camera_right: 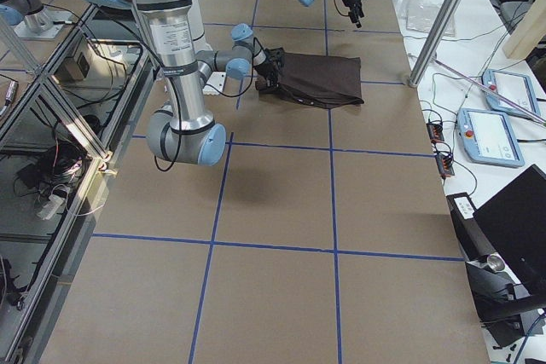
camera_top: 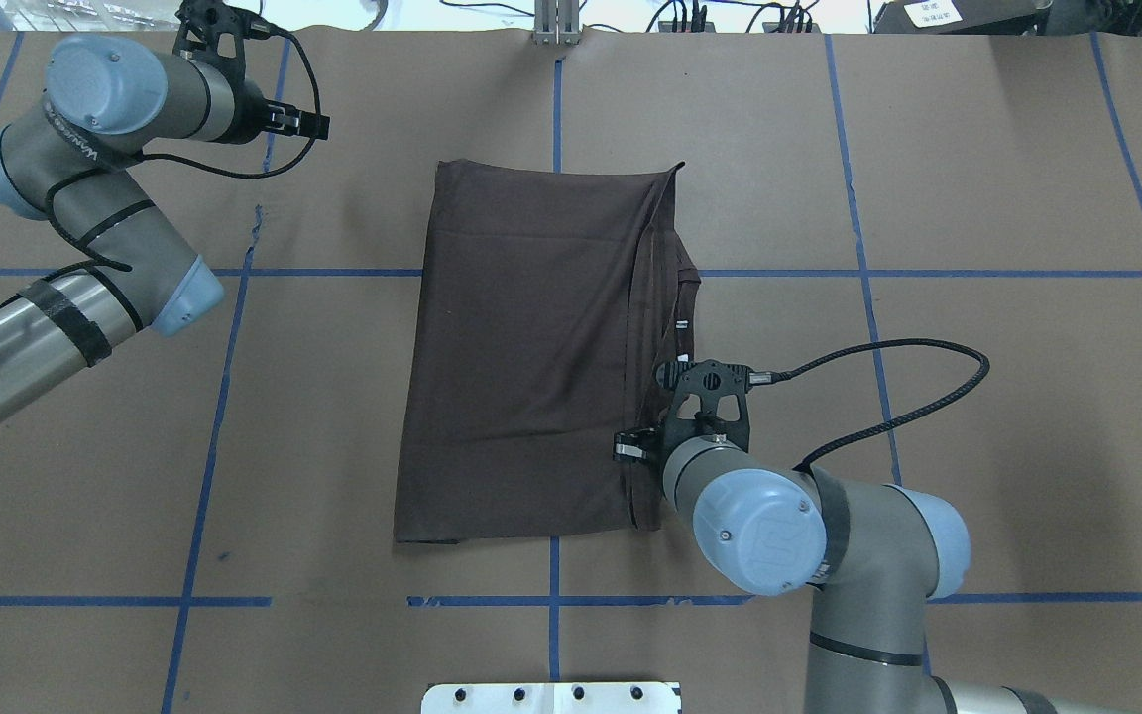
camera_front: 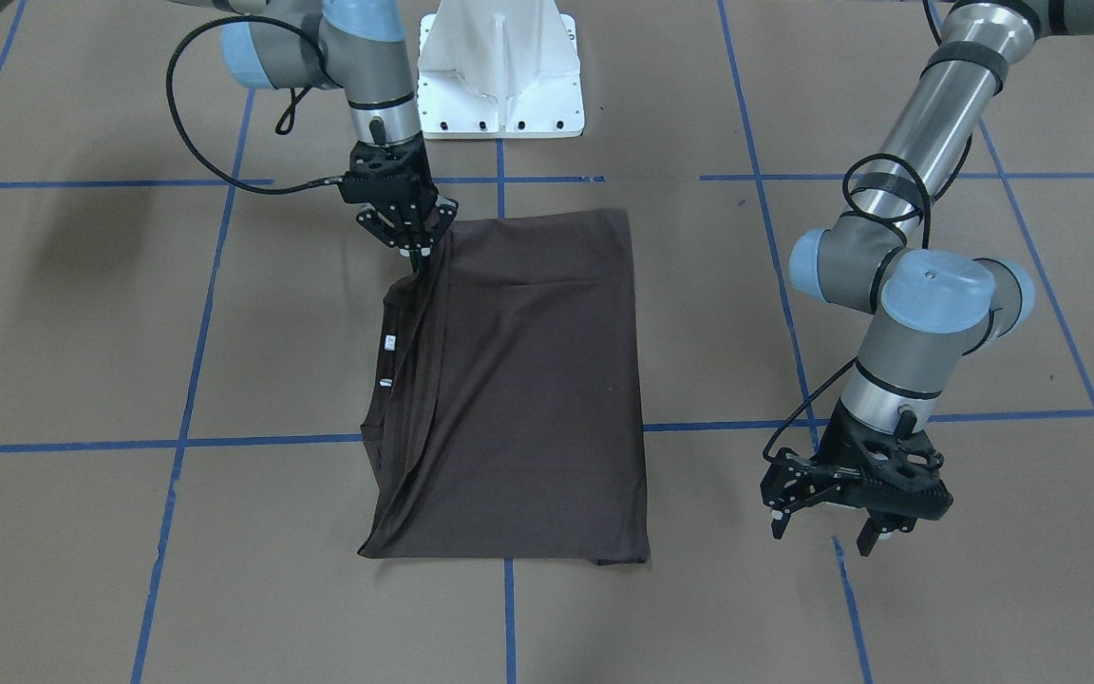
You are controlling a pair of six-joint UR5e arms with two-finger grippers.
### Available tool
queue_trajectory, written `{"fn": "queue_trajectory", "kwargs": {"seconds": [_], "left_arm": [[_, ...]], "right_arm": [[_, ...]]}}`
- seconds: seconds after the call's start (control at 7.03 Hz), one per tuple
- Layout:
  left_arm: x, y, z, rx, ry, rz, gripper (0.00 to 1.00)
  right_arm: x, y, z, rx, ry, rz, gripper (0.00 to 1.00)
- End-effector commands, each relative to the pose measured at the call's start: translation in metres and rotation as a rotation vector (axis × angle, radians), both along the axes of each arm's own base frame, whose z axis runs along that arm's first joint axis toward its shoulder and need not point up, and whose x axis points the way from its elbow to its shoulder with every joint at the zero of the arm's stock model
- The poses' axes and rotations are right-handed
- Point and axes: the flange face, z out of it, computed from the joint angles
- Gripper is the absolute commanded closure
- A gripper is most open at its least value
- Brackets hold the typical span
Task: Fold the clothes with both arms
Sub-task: 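Drag the collar corner toward the robot with the right gripper, straightening the shirt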
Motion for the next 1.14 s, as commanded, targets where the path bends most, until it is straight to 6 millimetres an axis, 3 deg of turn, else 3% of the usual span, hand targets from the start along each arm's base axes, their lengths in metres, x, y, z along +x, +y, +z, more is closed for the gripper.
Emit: {"fn": "queue_trajectory", "kwargs": {"seconds": [0.0, 0.14, 0.43, 0.57, 0.85, 1.0], "left_arm": [[0.001, 0.002, -0.003, 0.005, 0.004, 0.003, 0.0], [0.001, 0.003, -0.004, 0.008, 0.005, 0.004, 0.0], [-0.002, 0.011, -0.008, 0.014, 0.01, 0.008, 0.0], [-0.001, 0.013, -0.007, 0.012, 0.01, 0.011, 0.0], [0.001, 0.013, -0.005, 0.011, 0.008, 0.011, 0.0], [0.002, 0.014, -0.006, 0.012, 0.012, 0.015, 0.0]], "right_arm": [[0.017, 0.01, 0.01, 0.003, 0.008, -0.008, 1.0], [0.012, 0.013, 0.011, 0.002, 0.012, -0.016, 0.01], [0.046, 0.001, -0.018, 0.028, 0.026, -0.09, 0.0], [0.043, 0.007, -0.026, 0.028, 0.05, -0.106, 0.0], [0.014, 0.042, -0.048, 0.038, 0.112, -0.156, 0.05], [0.005, 0.043, -0.045, 0.061, 0.154, -0.197, 0.34]]}}
